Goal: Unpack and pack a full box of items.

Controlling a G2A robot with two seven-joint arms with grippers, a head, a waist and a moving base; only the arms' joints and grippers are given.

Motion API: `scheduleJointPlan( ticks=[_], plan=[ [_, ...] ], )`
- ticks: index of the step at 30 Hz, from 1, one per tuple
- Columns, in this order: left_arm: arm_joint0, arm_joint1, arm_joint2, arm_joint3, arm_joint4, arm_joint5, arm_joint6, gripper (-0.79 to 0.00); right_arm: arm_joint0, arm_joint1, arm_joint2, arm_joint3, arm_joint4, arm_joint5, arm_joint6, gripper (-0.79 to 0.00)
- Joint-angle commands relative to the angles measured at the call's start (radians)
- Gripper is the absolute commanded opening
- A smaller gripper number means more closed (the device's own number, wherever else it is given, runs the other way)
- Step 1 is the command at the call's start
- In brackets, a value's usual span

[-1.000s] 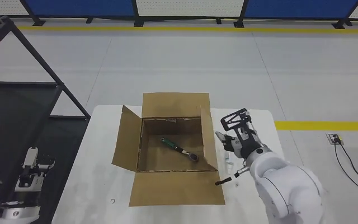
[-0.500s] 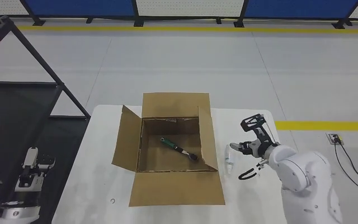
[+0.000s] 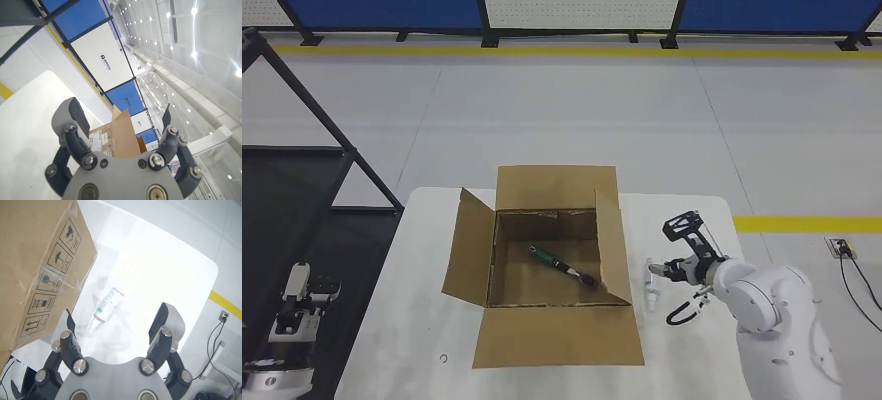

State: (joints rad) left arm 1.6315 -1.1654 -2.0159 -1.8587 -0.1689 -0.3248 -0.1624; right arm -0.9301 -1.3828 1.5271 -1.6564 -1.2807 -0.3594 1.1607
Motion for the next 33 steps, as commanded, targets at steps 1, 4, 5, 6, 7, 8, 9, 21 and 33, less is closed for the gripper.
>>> scheduleJointPlan(
  ticks=[1,4,5,6,7,8,9,21,33],
  plan=[
    [0.0,0.0,0.0,0.0,0.0,0.0,0.0,0.0,0.014,0.0,-0.025,0.032,-0.015,0.022,0.006,0.0],
    [-0.002,-0.001,0.006,0.0,-0.003,0.014,0.0,0.0,0.024,-0.001,-0.054,0.066,-0.034,0.072,-0.001,0.0],
    [-0.002,-0.002,0.007,0.0,-0.002,0.015,-0.001,0.0,0.025,-0.002,-0.06,0.077,-0.048,0.1,-0.005,0.0],
    [-0.001,-0.003,0.008,0.001,-0.001,0.014,0.0,0.0,0.025,-0.002,-0.07,0.087,-0.063,0.128,-0.008,0.0],
    [0.0,-0.003,0.009,0.002,0.0,0.013,-0.001,0.0,0.025,-0.003,-0.08,0.096,-0.078,0.152,-0.011,0.0],
    [0.001,-0.004,0.009,0.003,0.001,0.013,-0.001,0.0,0.025,-0.004,-0.092,0.106,-0.086,0.173,-0.01,0.0],
    [0.002,-0.004,0.009,0.004,0.001,0.011,-0.002,0.0,0.025,-0.006,-0.101,0.112,-0.087,0.189,-0.008,0.0],
    [0.022,-0.009,-0.006,0.012,0.003,0.001,-0.01,0.0,0.051,-0.016,-0.175,0.228,-0.127,0.352,-0.027,0.0],
    [0.039,-0.015,-0.028,0.017,-0.012,-0.016,-0.015,0.0,0.102,-0.023,-0.213,0.337,-0.102,0.366,-0.022,-0.332]
  ],
)
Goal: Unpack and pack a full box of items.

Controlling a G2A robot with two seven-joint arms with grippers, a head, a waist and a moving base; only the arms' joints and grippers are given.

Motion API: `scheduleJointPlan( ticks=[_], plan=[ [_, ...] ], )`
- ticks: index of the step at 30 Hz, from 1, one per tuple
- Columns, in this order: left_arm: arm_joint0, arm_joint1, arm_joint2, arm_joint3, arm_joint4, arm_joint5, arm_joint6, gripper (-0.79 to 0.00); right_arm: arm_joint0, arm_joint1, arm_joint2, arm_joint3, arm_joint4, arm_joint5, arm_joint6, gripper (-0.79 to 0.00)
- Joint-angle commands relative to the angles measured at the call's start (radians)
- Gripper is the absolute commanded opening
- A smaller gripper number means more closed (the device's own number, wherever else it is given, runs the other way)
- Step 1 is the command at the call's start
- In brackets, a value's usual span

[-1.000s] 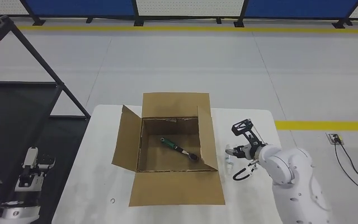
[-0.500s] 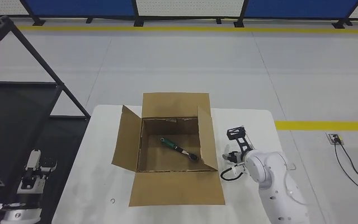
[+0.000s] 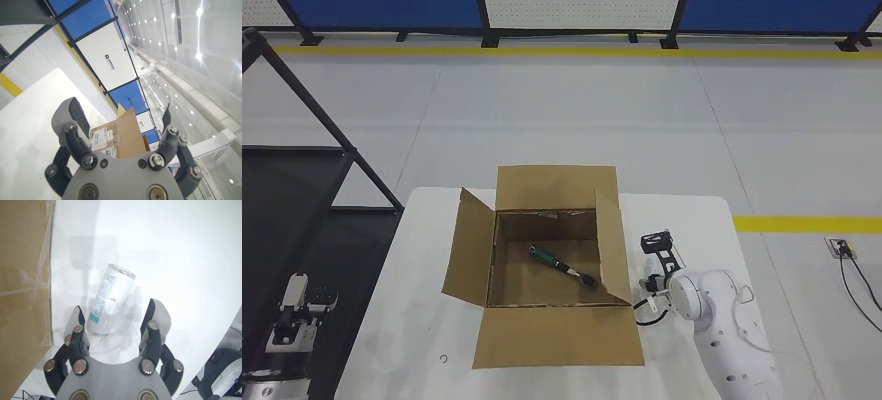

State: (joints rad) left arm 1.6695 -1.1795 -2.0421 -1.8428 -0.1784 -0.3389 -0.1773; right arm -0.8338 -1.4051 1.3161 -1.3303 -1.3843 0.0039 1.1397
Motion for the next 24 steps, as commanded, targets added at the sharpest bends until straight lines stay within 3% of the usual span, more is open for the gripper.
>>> scheduleJointPlan(
  ticks=[1,6,7,8,10,15,24],
  plan=[
    [0.003,-0.001,-0.004,0.002,-0.005,-0.004,0.001,0.0,0.012,-0.001,-0.004,0.022,0.002,0.005,-0.002,-0.366],
    [0.013,-0.004,-0.011,0.004,-0.012,-0.012,0.001,0.0,0.032,-0.001,-0.004,0.055,0.011,0.014,-0.006,-0.493],
    [0.015,-0.005,-0.013,0.004,-0.014,-0.013,0.001,0.0,0.034,-0.001,-0.001,0.056,0.013,0.015,-0.008,-0.545],
    [0.016,-0.005,-0.014,0.004,-0.015,-0.014,0.001,0.0,0.035,0.0,0.003,0.054,0.016,0.017,-0.013,-0.696],
    [0.019,-0.006,-0.016,0.003,-0.017,-0.016,0.002,0.0,0.03,0.002,0.017,0.037,0.031,0.018,-0.029,-0.785],
    [0.024,-0.009,-0.021,0.001,-0.027,-0.025,0.002,0.0,-0.02,0.013,0.059,-0.123,0.047,-0.002,-0.041,-0.785],
    [0.048,-0.016,-0.037,-0.007,-0.085,-0.077,-0.013,0.0,-0.164,0.027,0.052,-0.651,0.073,-0.098,-0.038,-0.785]
  ],
)
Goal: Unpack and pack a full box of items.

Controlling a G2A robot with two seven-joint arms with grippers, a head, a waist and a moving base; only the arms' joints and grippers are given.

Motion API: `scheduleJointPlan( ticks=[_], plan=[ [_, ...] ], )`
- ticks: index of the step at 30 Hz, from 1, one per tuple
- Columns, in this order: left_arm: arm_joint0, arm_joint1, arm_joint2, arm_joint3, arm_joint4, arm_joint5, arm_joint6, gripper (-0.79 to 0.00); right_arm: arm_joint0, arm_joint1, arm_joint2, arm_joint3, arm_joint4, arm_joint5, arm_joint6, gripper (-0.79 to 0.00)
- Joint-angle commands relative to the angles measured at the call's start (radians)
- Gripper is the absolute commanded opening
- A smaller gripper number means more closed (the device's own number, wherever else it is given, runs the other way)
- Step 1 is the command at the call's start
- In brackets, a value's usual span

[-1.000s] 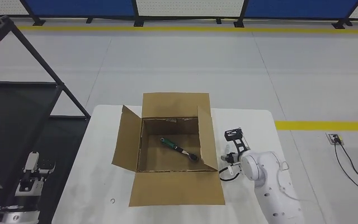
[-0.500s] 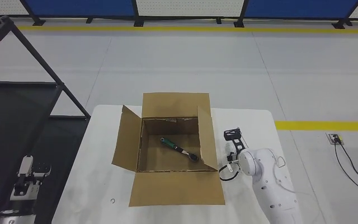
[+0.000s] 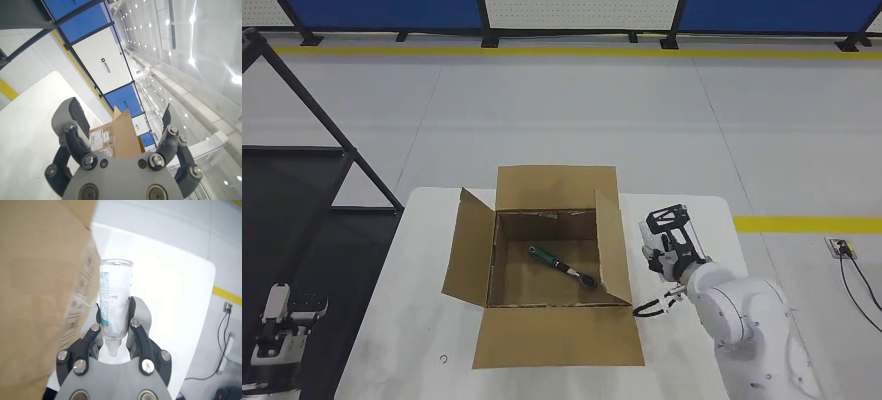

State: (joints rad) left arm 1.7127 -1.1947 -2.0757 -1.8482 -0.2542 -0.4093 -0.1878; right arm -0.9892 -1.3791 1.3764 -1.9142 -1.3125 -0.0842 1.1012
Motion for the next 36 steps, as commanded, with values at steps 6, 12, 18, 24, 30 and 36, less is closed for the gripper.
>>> scheduleJointPlan(
  ticks=[6,12,18,24,30,36],
  plan=[
    [0.041,-0.006,-0.021,-0.027,-0.064,-0.088,-0.043,0.0,-0.009,-0.001,-0.122,-0.282,-0.027,-0.054,0.021,-0.785],
    [0.072,-0.01,-0.029,-0.097,-0.099,-0.157,-0.105,0.0,0.097,-0.02,-0.292,-0.292,-0.031,-0.028,0.071,-0.785],
    [0.082,-0.01,-0.023,-0.132,-0.085,-0.171,-0.153,0.0,0.171,-0.036,-0.366,-0.226,-0.04,0.029,0.099,-0.785],
    [0.082,-0.01,-0.023,-0.132,-0.085,-0.171,-0.153,0.0,0.171,-0.036,-0.366,-0.226,-0.04,0.029,0.099,-0.785],
    [0.082,-0.01,-0.023,-0.132,-0.085,-0.171,-0.153,0.0,0.158,-0.037,-0.382,-0.196,-0.008,0.003,0.036,-0.785],
    [0.069,-0.01,-0.016,-0.148,-0.065,-0.153,-0.156,0.0,0.319,-0.077,-0.525,0.041,0.076,-0.032,-0.005,-0.785]
  ],
)
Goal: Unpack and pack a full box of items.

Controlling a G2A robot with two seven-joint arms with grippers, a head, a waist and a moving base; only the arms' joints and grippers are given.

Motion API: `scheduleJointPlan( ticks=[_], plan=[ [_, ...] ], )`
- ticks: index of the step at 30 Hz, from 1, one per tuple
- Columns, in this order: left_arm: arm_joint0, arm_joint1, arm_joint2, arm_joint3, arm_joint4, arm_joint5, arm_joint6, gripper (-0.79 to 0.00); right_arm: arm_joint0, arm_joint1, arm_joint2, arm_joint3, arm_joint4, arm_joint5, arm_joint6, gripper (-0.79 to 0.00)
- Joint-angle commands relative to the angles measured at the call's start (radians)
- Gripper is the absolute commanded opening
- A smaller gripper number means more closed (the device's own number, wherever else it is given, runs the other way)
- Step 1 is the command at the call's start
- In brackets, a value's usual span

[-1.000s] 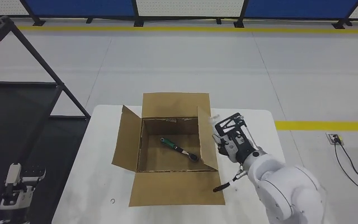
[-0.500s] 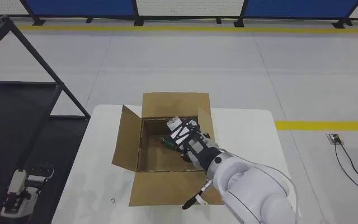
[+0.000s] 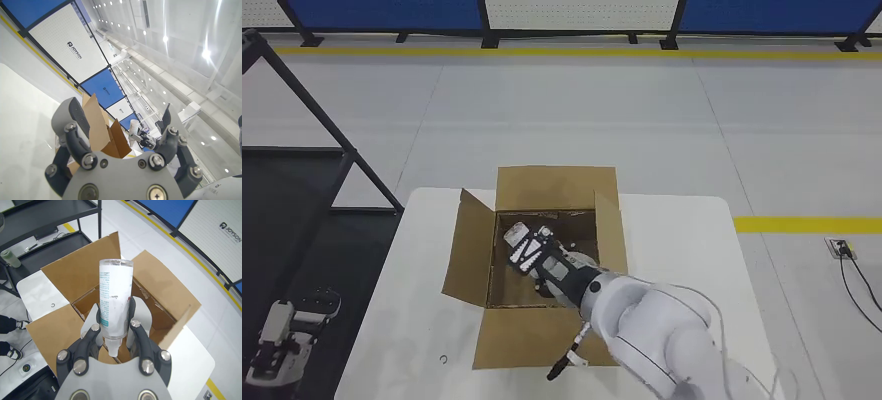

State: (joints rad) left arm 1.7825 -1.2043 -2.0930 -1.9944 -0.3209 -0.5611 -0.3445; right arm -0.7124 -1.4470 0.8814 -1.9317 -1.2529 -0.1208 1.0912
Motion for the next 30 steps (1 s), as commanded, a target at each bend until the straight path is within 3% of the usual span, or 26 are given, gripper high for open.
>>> scheduleJointPlan(
  ticks=[1,5,10,20,27,30],
  plan=[
    [0.001,-0.001,0.001,-0.004,0.002,-0.002,0.001,0.0,0.081,-0.02,-0.057,0.115,0.032,0.01,0.021,-0.785],
    [0.01,-0.004,-0.006,-0.003,-0.007,-0.012,0.005,0.0,0.237,-0.068,-0.142,0.348,0.091,0.073,0.104,-0.785],
    [0.017,-0.006,-0.022,0.004,-0.023,-0.012,0.014,0.0,0.348,-0.123,-0.22,0.58,0.162,0.112,0.108,-0.785],
    [0.01,-0.01,-0.029,0.009,-0.027,-0.007,0.011,0.0,0.431,-0.213,-0.343,0.898,0.185,0.146,0.089,-0.785],
    [0.004,-0.013,-0.028,0.013,-0.026,-0.011,0.014,0.0,0.459,-0.266,-0.364,1.062,0.246,0.105,0.047,-0.779],
    [0.008,-0.015,-0.032,0.015,-0.027,-0.014,0.02,0.0,0.471,-0.286,-0.371,1.115,0.263,0.094,0.035,-0.548]
  ],
)
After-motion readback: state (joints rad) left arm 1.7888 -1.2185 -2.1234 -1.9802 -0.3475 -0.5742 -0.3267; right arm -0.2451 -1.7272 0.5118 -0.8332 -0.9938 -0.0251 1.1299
